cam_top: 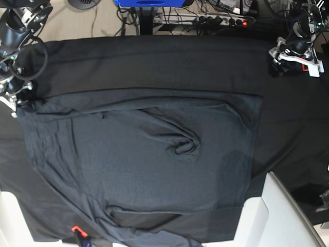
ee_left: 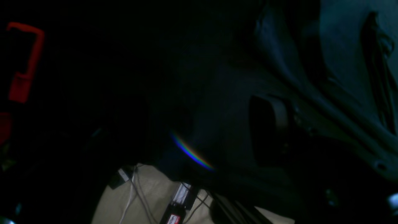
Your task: Fold the T-shirt properly
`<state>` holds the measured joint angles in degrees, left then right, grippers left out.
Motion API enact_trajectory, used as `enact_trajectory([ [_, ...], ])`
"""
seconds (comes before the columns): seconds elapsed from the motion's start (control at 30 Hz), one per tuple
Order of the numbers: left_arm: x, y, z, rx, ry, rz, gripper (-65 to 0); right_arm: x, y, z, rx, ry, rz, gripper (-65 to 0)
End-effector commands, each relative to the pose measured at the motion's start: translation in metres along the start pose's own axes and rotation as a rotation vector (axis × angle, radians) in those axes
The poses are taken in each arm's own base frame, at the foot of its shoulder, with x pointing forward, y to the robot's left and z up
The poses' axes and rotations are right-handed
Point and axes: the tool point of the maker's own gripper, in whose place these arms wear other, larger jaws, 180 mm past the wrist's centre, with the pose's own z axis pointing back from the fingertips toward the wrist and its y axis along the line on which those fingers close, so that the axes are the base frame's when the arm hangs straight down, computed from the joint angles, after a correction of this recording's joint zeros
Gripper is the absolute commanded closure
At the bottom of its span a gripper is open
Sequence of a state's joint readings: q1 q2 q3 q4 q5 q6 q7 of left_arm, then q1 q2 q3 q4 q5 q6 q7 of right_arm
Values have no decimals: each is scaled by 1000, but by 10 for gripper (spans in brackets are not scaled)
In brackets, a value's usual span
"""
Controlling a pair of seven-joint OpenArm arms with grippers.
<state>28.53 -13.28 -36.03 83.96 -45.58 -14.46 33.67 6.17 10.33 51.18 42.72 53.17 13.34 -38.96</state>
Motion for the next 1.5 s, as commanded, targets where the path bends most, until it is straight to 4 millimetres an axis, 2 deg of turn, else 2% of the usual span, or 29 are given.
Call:
enact_trajectory([
  [0.0,5,6,2,6,-12,1,-492,1,-2,0,-9,-8,-5,-6],
  [0.17,-1,12,-6,13,3,31,-492,2,-5,0,-14,-19,-6,0],
  [0.57,37,-20,-44,-62,-69,95,-481,0,-5,0,-21,-7,-3,0],
  [0.83,18,-59,-86,-136,25,106,-481,0,-6,0,-22,-7,-4,0],
  [0.97,18,-61,-95,-136,35,138,-479,0,-6,0,-22,-8,-3,0],
  [1.1,17,-60,-97,-133,39,140,-479,2,-6,1,-24,-11,-2,0],
  [1.2,14,-57,-98,-106,52,89,-477,2,-5,0,-22,-11,-2,0],
  [1.33,9,-66,-105,-92,62,49,-476,2,-4,0,-20,-10,-3,0],
  [1.4,6,-66,-106,-91,68,49,-434,1,-4,-1,-20,-9,-4,0],
  [1.47,5,-67,-106,-91,69,50,-334,1,-4,-1,-20,-9,-4,0],
])
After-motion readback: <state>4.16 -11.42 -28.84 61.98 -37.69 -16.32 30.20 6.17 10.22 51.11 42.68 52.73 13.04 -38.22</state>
